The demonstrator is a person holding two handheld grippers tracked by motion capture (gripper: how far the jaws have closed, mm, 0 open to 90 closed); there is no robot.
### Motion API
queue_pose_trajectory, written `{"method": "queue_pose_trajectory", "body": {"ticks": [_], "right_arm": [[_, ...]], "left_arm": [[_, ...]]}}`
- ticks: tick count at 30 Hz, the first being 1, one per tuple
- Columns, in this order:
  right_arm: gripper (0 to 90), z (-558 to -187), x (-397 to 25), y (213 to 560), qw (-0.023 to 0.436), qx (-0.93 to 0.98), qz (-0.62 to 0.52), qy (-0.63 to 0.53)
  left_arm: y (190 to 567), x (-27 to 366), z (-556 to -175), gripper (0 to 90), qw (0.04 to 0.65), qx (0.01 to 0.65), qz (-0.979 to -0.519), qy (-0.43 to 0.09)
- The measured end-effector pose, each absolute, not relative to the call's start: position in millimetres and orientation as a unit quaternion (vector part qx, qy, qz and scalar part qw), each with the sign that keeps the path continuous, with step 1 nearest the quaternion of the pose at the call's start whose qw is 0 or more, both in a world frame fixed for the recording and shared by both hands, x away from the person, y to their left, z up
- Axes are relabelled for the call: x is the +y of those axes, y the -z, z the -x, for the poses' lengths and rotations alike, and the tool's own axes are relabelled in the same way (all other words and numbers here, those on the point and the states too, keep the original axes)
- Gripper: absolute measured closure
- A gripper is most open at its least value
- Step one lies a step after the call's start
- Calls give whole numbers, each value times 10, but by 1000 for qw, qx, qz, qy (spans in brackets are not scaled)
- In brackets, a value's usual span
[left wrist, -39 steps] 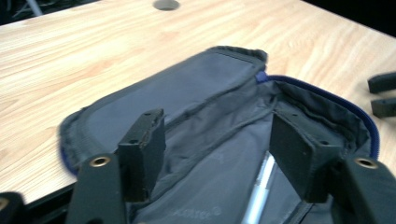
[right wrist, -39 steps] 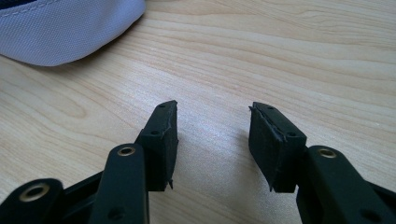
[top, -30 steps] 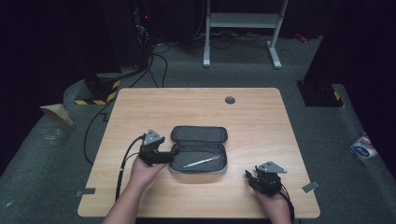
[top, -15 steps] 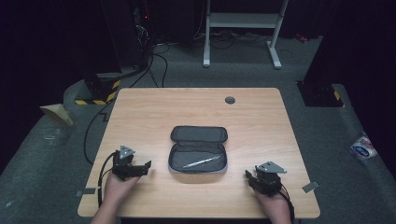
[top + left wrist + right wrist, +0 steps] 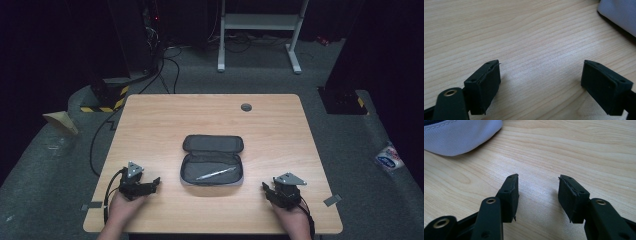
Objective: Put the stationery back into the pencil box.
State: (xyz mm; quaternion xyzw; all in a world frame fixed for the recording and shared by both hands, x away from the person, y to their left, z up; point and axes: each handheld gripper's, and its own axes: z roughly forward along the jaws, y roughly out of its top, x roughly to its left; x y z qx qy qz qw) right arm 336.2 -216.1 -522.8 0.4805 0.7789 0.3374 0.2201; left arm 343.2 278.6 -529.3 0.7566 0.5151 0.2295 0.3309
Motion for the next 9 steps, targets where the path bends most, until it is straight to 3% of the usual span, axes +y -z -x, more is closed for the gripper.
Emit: {"method": "queue_pose_trajectory", "body": {"ticks": [9], "right_arm": [[489,-3373,-2151,5228,219,779,-482,-337]], "left_arm": [[5291,2790,-3423,169,331,514,-757,-230]]}}
